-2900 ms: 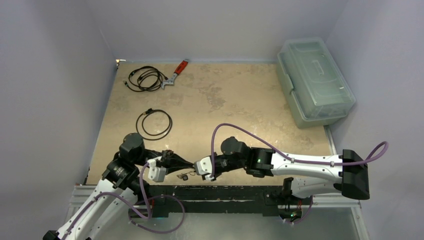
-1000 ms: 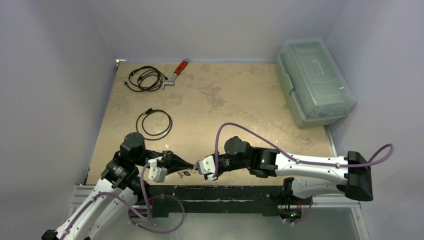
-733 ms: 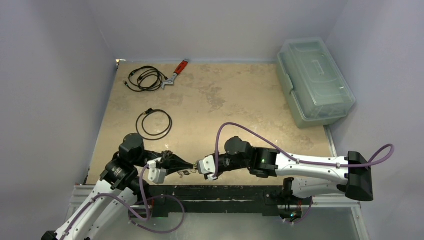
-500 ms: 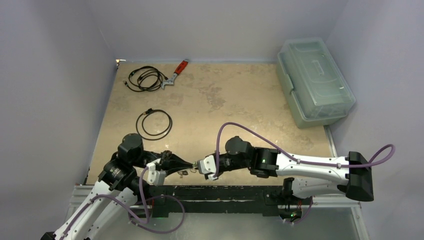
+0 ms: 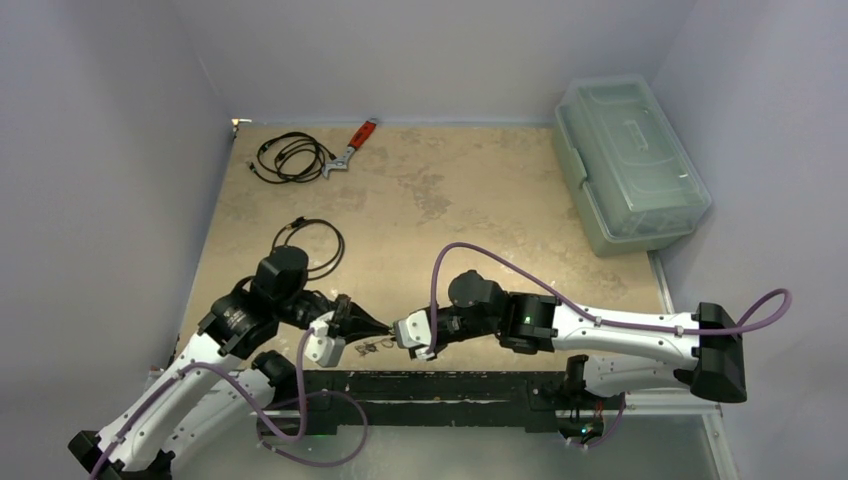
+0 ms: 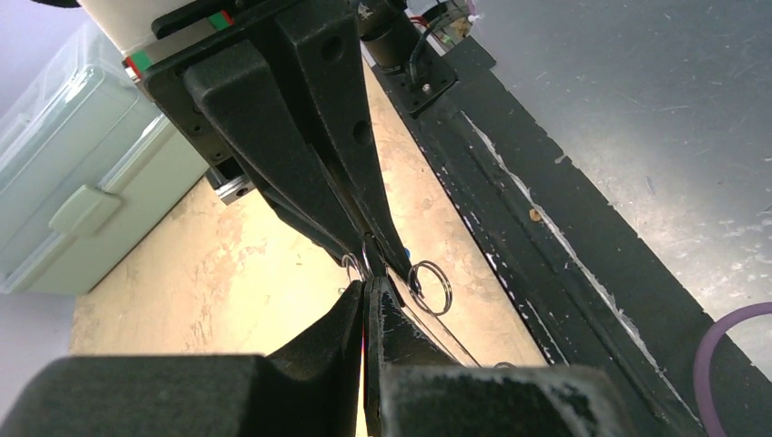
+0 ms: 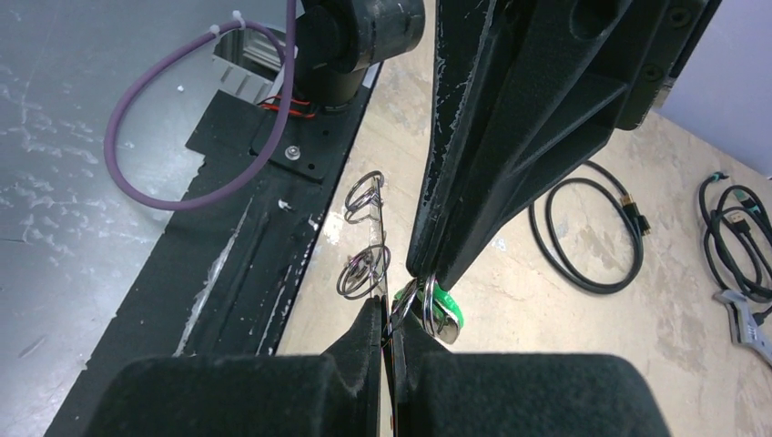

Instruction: Put the keys on the keyring

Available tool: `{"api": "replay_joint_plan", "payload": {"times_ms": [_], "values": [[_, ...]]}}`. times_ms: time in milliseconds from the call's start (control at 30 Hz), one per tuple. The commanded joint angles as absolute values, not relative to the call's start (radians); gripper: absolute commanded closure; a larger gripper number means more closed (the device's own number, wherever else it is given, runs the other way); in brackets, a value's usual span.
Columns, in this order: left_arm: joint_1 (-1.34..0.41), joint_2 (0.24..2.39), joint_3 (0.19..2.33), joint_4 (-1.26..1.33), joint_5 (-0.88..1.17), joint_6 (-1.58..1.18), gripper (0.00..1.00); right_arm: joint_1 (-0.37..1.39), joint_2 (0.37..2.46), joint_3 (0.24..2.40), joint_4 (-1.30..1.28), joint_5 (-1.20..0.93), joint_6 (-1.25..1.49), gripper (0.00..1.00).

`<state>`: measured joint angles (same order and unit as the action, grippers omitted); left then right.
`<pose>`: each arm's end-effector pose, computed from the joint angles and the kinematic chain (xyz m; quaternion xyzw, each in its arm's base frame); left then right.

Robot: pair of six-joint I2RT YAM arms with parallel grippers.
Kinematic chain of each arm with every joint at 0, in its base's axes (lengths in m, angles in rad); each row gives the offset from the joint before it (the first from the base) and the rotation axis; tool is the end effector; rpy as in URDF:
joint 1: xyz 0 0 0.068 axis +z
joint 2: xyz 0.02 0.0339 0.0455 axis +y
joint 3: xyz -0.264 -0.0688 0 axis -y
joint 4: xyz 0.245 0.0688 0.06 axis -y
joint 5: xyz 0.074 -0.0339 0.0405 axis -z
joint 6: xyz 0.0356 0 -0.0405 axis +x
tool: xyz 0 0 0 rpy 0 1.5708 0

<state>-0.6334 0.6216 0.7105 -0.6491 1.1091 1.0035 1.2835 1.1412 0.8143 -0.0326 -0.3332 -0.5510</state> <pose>0.0780 -0.0968 0.3010 0.7173 0.3223 -0.3772 0.4893 0.0631 0.2547 0.2938 -0.7011 0.4180 0.3283 0.4754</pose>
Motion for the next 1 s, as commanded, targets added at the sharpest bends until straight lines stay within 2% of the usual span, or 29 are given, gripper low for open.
{"api": "replay_joint_plan", "payload": {"times_ms": [0, 433, 967], "values": [[-0.659, 0.637, 0.774, -0.727, 1.088, 1.098, 1.00, 1.285, 1.115, 0.861, 0.020, -0.368, -0.564, 1.00], [-0.740, 0.681, 0.875, -0.813, 1.013, 1.174, 1.00, 1.285, 1.094, 0.864, 0.008, -0.414, -0.557, 1.00], [-0.845, 0.707, 0.890, -0.811, 0.937, 1.203, 1.00, 1.285, 1.099, 0.890, -0.027, -0.429, -0.535, 1.00]]}}
